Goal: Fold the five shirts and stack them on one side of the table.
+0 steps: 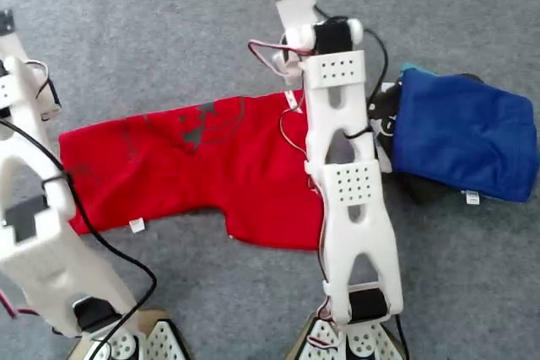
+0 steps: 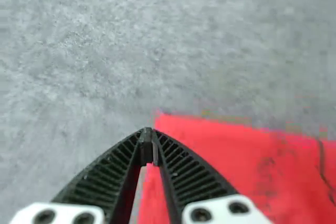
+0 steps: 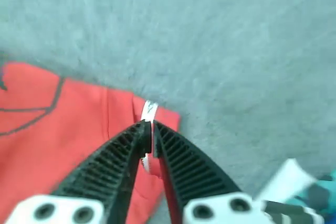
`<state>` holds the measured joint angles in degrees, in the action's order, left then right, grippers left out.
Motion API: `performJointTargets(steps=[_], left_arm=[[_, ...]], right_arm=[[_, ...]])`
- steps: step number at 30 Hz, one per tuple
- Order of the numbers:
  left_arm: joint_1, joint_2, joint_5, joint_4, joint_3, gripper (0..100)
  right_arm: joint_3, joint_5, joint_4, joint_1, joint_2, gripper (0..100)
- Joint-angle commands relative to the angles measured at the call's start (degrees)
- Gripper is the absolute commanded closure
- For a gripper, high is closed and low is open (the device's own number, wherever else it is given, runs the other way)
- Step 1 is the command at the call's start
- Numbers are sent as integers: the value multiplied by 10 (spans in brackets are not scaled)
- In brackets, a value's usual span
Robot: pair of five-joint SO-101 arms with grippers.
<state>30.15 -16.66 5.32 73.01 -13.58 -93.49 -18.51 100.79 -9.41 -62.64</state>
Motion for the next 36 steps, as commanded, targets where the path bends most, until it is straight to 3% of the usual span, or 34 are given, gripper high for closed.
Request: performJointTargets(steps=[1,7,10,16,21,26,32,36], left_arm=[[-36,122,24,23,124,972],[-36,293,66,-72,422,972],[-29,324,78,-105,508,971],[59,298,86,-164,546,971],[73,220,151,-207,539,971],[85,177,144,-145,460,971],[67,279,81,10,323,971],[19,333,55,84,331,971]], right_arm=[[-11,5,5,5,87,976],[172,5,5,4,184,977],[294,5,4,-4,232,977],[425,4,-33,-11,262,977],[436,4,-50,-11,262,977],[436,4,-47,-11,256,977],[436,4,-45,-8,244,977],[436,4,-45,-11,237,977]])
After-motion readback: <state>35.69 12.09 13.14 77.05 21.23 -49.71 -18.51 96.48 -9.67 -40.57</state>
